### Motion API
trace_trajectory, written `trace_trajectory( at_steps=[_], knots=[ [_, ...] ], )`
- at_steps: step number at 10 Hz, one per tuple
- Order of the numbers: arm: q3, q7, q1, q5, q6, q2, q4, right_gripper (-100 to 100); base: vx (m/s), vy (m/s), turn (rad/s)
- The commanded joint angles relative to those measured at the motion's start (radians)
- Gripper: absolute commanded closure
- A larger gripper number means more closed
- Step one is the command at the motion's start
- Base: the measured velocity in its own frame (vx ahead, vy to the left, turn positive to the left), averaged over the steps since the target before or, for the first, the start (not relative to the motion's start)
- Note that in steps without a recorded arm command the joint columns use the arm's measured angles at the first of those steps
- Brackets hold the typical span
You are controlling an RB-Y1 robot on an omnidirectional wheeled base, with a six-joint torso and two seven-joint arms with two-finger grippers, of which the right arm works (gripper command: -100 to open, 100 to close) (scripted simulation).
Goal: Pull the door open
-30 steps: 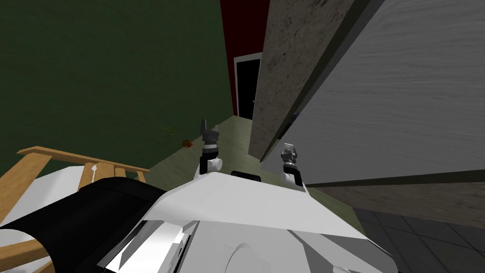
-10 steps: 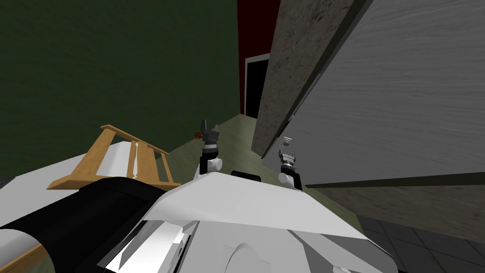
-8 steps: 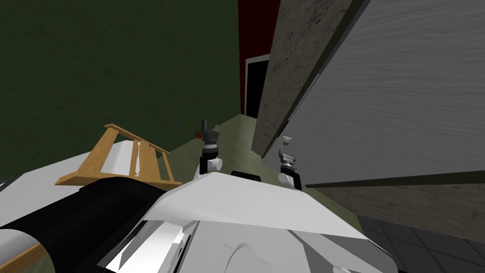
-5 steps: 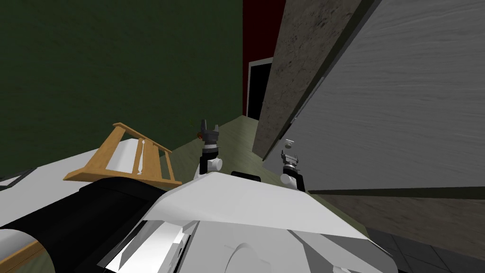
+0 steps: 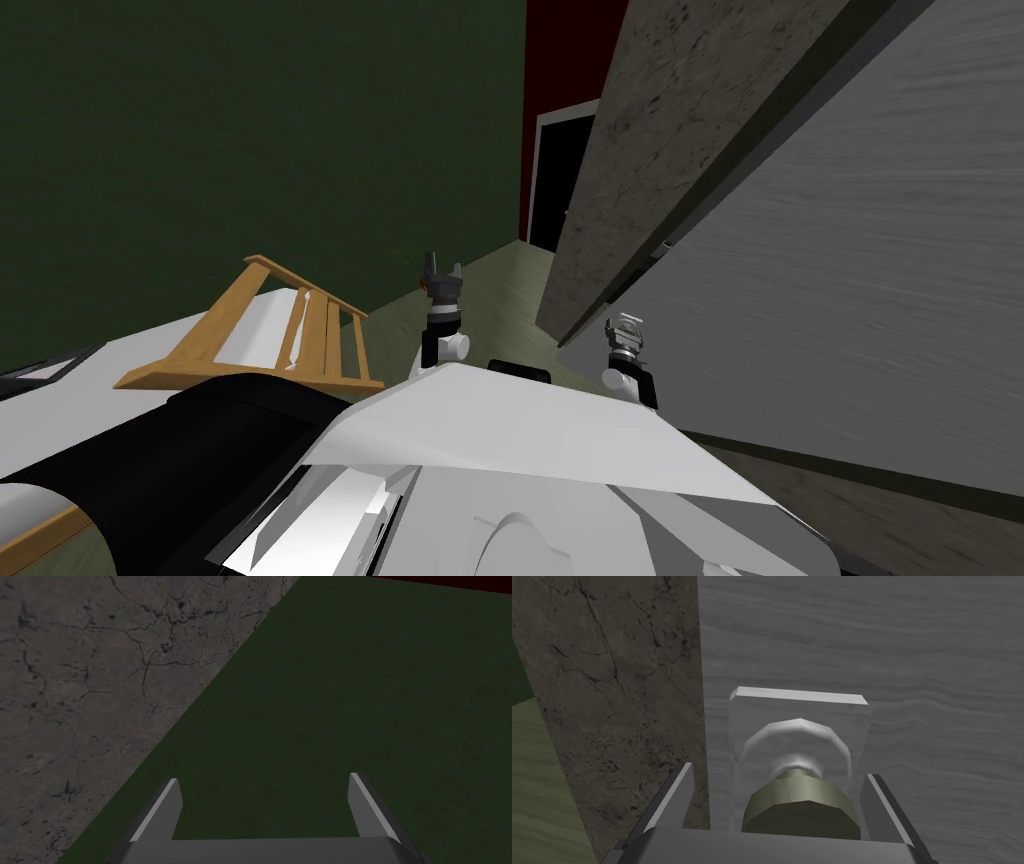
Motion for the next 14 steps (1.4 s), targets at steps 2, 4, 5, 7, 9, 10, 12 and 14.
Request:
trace_trajectory(
  at_steps=[2, 4, 5, 7, 9, 10, 12, 14],
  knots=[
    [0.001, 0.003, 0.001, 0.001, 0.001, 0.001, -0.001, 100, -0.022, 0.001, -0.026],
    [0.001, 0.003, 0.001, 0.001, 0.001, 0.001, -0.001, 100, -0.022, 0.002, 0.01],
    [0.001, 0.003, 0.001, 0.001, 0.001, 0.001, -0.001, 100, -0.006, 0.004, -0.004],
    [0.015, -0.015, 0.013, -0.001, -0.002, -0.02, -0.004, 100, -0.059, -0.012, 0.081],
    [0.026, -0.029, 0.02, -0.002, -0.007, -0.035, -0.008, 100, -0.2, -0.037, 0.115],
    [0.035, -0.04, 0.026, -0.002, -0.011, -0.047, -0.012, 100, -0.209, -0.016, 0.161],
    [0.058, -0.07, 0.041, -0.004, -0.02, -0.078, -0.021, 100, -0.243, -0.019, 0.168],
    [0.08, -0.097, 0.055, -0.006, -0.03, -0.108, -0.03, 100, -0.234, -0.053, 0.165]
  ],
)
